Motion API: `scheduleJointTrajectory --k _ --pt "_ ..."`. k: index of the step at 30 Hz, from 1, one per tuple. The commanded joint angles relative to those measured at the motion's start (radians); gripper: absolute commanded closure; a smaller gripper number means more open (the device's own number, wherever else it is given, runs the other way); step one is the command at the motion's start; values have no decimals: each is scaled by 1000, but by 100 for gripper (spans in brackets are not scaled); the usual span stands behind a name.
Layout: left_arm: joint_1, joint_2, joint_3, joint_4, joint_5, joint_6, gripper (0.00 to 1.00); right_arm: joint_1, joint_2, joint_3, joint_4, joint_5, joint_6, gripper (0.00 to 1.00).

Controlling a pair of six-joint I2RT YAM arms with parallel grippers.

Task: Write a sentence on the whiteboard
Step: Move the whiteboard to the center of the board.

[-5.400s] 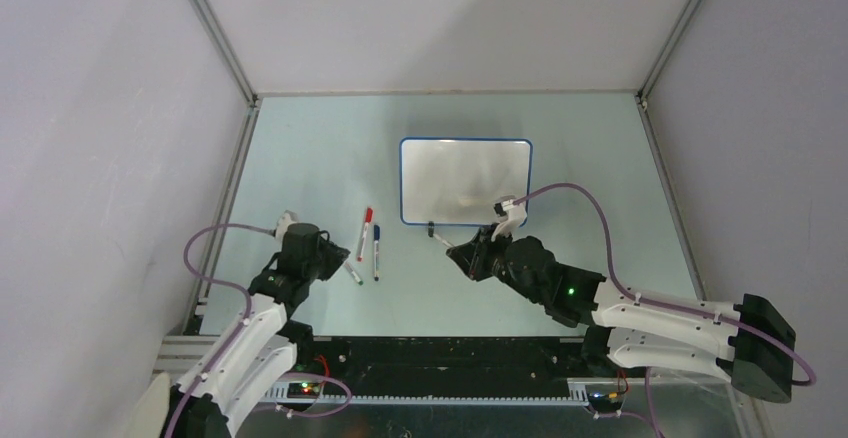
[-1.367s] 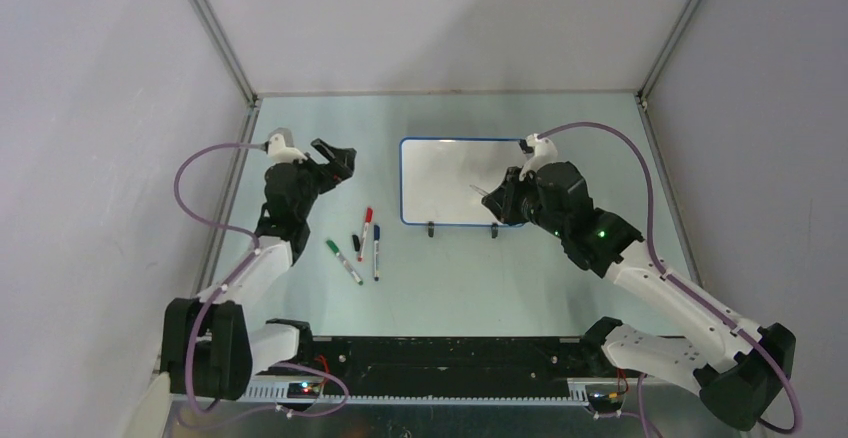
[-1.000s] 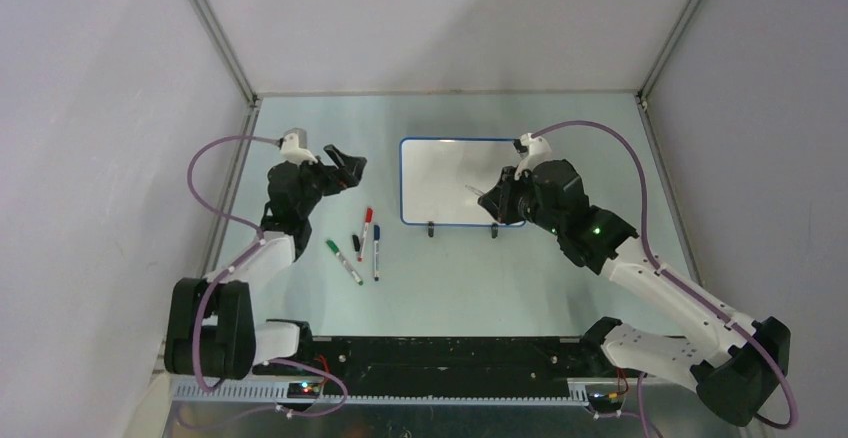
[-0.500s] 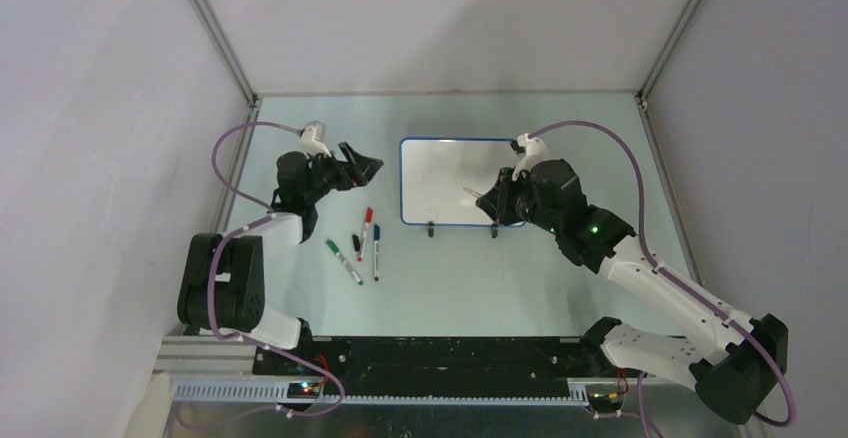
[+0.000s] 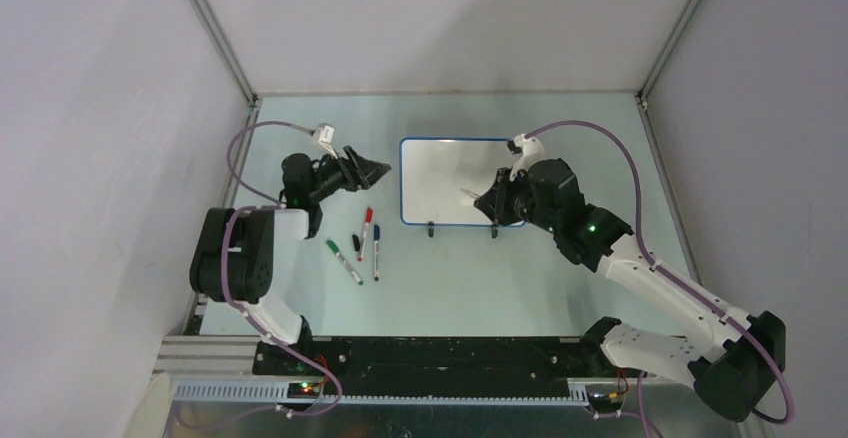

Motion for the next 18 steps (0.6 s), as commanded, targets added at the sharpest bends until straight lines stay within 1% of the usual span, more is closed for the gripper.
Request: scheduleJointTrajectory --k 1,3,4,6,9,12,18 --pt "8 84 58 184 110 -99 24 0 8 26 42 -1 -24 100" --pt "8 132 72 268 151 -158 27 -3 15 26 50 -2 -25 100" --pt "7 147 77 325 176 -177 33 -4 17 26 55 -7 -23 100" --pt "7 195 97 407 205 -237 40 -4 26 26 74 -17 -22 100" --pt "5 286 147 510 238 -351 44 -6 39 25 91 -29 -19 100" --pt "2 361 179 657 273 -458 47 -8 50 26 101 -38 -15 100" --pt "-20 392 216 658 286 -491 51 -10 60 26 105 -44 -13 100"
